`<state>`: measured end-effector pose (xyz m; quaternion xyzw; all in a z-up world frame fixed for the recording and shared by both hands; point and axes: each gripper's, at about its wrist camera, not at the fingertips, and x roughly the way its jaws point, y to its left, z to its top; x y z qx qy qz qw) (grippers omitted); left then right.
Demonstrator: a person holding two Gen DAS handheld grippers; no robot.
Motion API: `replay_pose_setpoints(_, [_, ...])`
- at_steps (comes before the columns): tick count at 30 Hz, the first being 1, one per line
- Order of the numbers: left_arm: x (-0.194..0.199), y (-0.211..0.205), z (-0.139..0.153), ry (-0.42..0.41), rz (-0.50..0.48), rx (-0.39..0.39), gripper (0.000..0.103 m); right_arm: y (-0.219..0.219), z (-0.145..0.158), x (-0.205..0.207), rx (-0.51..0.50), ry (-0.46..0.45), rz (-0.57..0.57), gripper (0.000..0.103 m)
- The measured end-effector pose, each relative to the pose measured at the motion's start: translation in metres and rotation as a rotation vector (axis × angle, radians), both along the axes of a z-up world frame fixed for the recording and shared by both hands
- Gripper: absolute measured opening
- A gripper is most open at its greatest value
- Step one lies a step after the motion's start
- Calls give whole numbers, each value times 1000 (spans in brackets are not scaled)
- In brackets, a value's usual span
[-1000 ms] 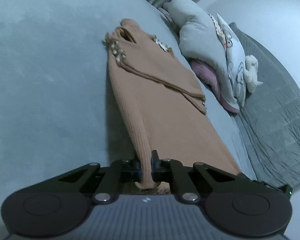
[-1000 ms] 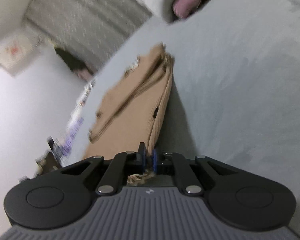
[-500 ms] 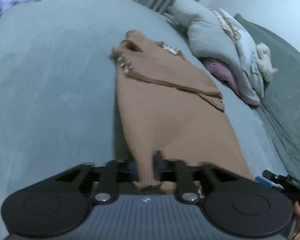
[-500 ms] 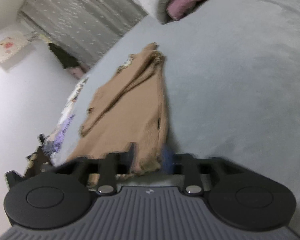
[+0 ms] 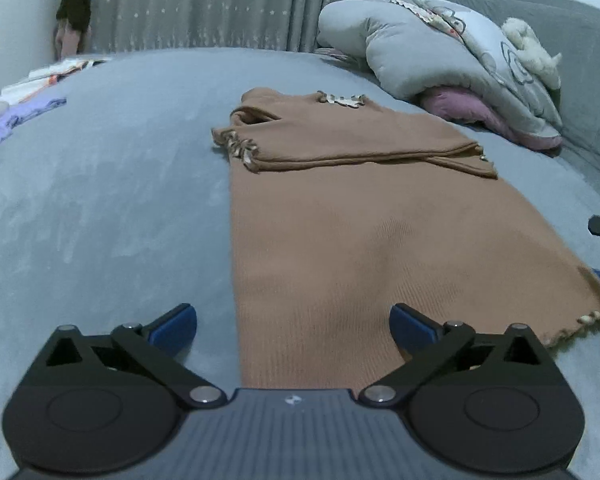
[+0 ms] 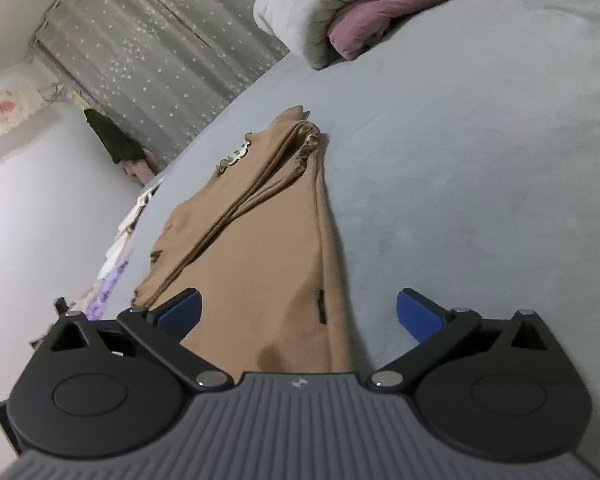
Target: Fold clothes
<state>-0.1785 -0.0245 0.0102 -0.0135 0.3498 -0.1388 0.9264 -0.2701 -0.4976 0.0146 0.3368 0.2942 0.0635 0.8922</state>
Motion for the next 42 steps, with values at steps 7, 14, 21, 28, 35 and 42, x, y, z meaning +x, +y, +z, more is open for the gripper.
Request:
replay_pose_setpoints(7, [10, -10, 1, 7, 29, 10, 102, 27, -3, 11, 59, -20, 80, 99])
replay_pose_setpoints(14, [13, -19, 4, 16, 23, -2, 102, 19, -16, 12, 171, 45, 51, 26])
replay_pose_setpoints(21, [12, -27, 5, 23, -9, -17, 102, 19, -18, 11, 177, 51, 57, 19])
replay_pose_setpoints(28, [12, -22, 13, 36, -81, -71, 12, 29, -12, 10, 105, 59, 51, 11])
replay_pose_setpoints(35, [13, -2, 34, 87, -61, -234, 8, 32, 13, -8, 83, -17, 47, 10])
replay_pose_setpoints(42, [-10, 34, 49, 198, -56, -366, 8, 23, 24, -45, 152, 4, 88, 10])
